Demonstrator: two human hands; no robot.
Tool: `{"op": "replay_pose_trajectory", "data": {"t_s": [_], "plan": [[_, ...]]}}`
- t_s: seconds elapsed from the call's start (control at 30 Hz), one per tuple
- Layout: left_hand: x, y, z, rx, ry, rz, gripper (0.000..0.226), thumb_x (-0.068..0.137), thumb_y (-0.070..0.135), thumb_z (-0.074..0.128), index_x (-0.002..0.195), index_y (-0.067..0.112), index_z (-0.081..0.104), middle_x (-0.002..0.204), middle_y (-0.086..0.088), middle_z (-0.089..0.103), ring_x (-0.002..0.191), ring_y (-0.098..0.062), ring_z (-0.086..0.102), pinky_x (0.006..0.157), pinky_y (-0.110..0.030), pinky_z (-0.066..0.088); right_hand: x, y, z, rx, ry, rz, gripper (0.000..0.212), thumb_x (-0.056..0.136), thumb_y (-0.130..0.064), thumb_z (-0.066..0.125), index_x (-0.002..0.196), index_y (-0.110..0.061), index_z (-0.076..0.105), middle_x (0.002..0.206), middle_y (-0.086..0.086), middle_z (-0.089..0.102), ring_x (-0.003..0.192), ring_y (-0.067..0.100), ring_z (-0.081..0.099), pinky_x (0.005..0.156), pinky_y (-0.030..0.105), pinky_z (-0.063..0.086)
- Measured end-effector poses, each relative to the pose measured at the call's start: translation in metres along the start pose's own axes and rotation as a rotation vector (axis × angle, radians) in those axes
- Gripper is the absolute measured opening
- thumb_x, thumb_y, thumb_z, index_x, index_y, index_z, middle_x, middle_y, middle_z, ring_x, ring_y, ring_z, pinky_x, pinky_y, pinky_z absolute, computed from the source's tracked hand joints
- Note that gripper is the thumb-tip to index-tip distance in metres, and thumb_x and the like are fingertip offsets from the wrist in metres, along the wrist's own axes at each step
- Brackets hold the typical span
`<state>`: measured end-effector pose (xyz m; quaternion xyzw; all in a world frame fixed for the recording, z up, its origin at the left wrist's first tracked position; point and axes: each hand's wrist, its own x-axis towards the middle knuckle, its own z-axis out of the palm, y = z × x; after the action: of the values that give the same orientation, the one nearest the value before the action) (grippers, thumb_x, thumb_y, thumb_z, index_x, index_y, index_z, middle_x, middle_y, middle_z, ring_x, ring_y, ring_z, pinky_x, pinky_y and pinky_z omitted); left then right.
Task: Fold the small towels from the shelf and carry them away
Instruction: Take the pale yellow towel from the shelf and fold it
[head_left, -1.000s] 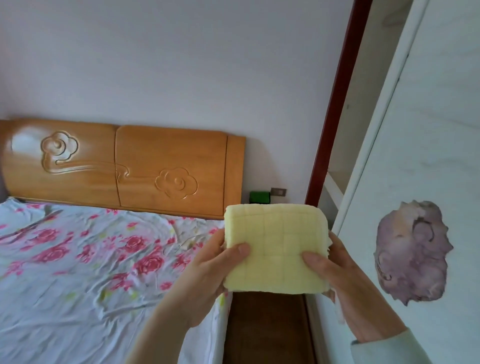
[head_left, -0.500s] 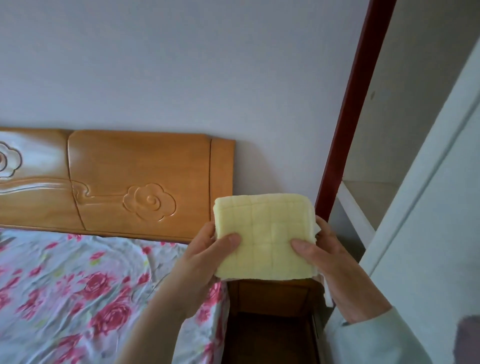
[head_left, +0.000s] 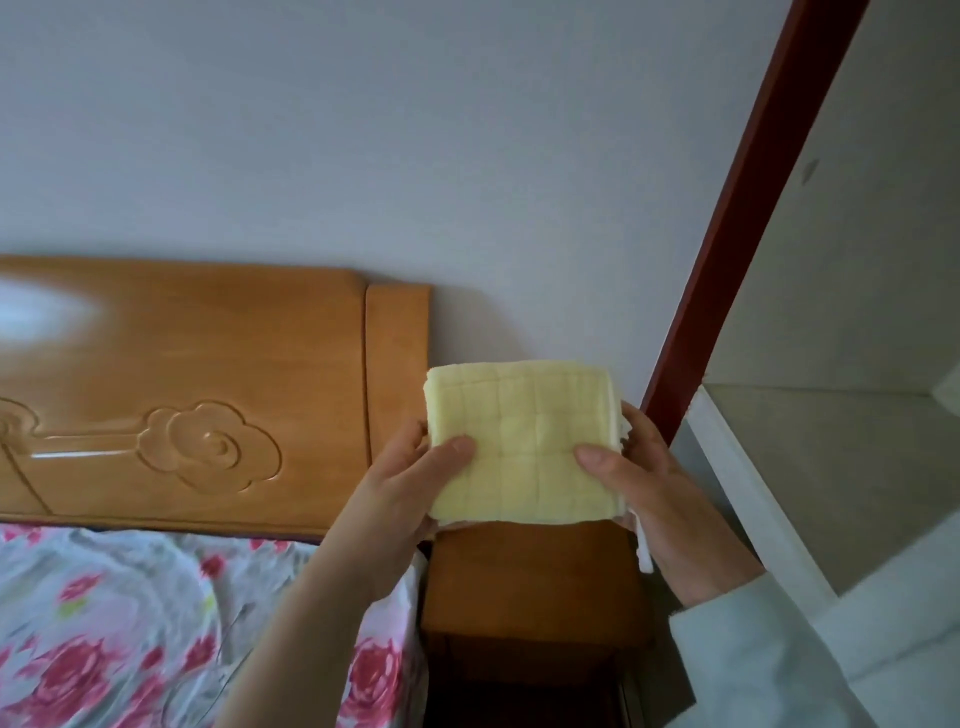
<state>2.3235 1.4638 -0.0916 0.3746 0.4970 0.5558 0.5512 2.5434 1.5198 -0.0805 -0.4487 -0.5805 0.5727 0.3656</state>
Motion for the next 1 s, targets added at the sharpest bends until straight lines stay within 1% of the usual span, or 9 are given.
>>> {"op": "replay_pose_trajectory", "data": {"t_s": [0.13,0.23,0.33,0.5,0.63,0.73,0.83,0.9,1.0], "plan": [[0.077,-0.007,-0.018,0.018,-0.029,-0.042,0.051,0.082,0.037,0.067,0.13,0.025,0.06,0.11,-0.002,0.076,0.098,-0.022,0.075,0.075,-0.031,0.059,0.074,0.016,0.003,0.009,0.039,0.047,0.059,0.074,-0.06,0.069,0.126,-0.059,0.041,0.119,-0.015,0.059,0.11,0.012,0.061,0.08,0.026,0.056],[0.131,-0.014,-0.03,0.039,-0.017,-0.08,0.05,0.08,0.039,0.068,0.127,0.027,0.061,0.11,-0.002,0.076,0.097,-0.022,0.076,0.079,-0.037,0.062,0.126,0.03,0.003,0.017,0.055,0.087,0.064,0.073,-0.058,0.068,0.131,-0.056,0.043,0.121,-0.014,0.06,0.11,0.014,0.062,0.081,0.028,0.056],[0.174,-0.026,-0.04,0.042,-0.012,-0.131,0.053,0.079,0.041,0.07,0.129,0.027,0.06,0.114,-0.003,0.075,0.101,-0.023,0.075,0.085,-0.043,0.062,0.166,0.049,0.0,0.022,0.068,0.127,0.066,0.073,-0.054,0.064,0.136,-0.051,0.043,0.119,-0.016,0.061,0.108,0.011,0.062,0.075,0.024,0.054],[0.243,-0.063,-0.055,0.009,0.065,-0.248,0.043,0.09,0.033,0.069,0.13,0.024,0.058,0.119,-0.006,0.073,0.1,-0.023,0.076,0.087,-0.045,0.063,0.236,0.089,-0.004,0.015,0.076,0.221,0.061,0.073,-0.053,0.067,0.131,-0.055,0.047,0.106,-0.025,0.067,0.105,0.009,0.066,0.078,0.027,0.056],[0.293,-0.099,-0.063,0.028,0.138,-0.307,0.039,0.091,0.035,0.069,0.128,0.025,0.058,0.117,-0.004,0.072,0.096,-0.019,0.077,0.087,-0.045,0.063,0.29,0.13,-0.009,-0.001,0.049,0.281,0.064,0.07,-0.056,0.069,0.13,-0.056,0.047,0.115,-0.019,0.065,0.11,0.013,0.064,0.091,0.04,0.056],[0.328,-0.128,-0.07,0.034,0.199,-0.325,0.038,0.094,0.035,0.068,0.128,0.024,0.057,0.118,-0.004,0.071,0.095,-0.019,0.077,0.088,-0.047,0.063,0.327,0.161,-0.011,-0.015,0.035,0.304,0.065,0.077,-0.052,0.069,0.137,-0.051,0.045,0.12,-0.016,0.064,0.112,0.015,0.064,0.091,0.039,0.055],[0.359,-0.158,-0.074,0.051,0.269,-0.345,0.039,0.096,0.036,0.065,0.132,0.025,0.055,0.114,-0.001,0.069,0.089,-0.014,0.076,0.082,-0.039,0.064,0.36,0.199,-0.012,-0.063,0.021,0.31,0.054,0.089,-0.046,0.067,0.137,-0.053,0.044,0.121,-0.019,0.062,0.111,0.01,0.062,0.094,0.039,0.052],[0.377,-0.182,-0.077,0.06,0.302,-0.352,0.04,0.096,0.036,0.065,0.134,0.027,0.053,0.114,0.0,0.068,0.089,-0.015,0.076,0.079,-0.036,0.064,0.38,0.226,-0.013,-0.086,0.021,0.319,0.055,0.09,-0.048,0.066,0.139,-0.053,0.043,0.121,-0.021,0.062,0.11,0.008,0.062,0.093,0.037,0.052],[0.402,-0.22,-0.082,0.056,0.355,-0.364,0.047,0.095,0.033,0.067,0.138,0.028,0.05,0.116,0.002,0.068,0.094,-0.017,0.075,0.087,-0.041,0.063,0.406,0.268,-0.012,-0.058,0.041,0.335,0.056,0.089,-0.047,0.068,0.14,-0.05,0.045,0.119,-0.023,0.065,0.112,0.007,0.063,0.096,0.038,0.053]]}}
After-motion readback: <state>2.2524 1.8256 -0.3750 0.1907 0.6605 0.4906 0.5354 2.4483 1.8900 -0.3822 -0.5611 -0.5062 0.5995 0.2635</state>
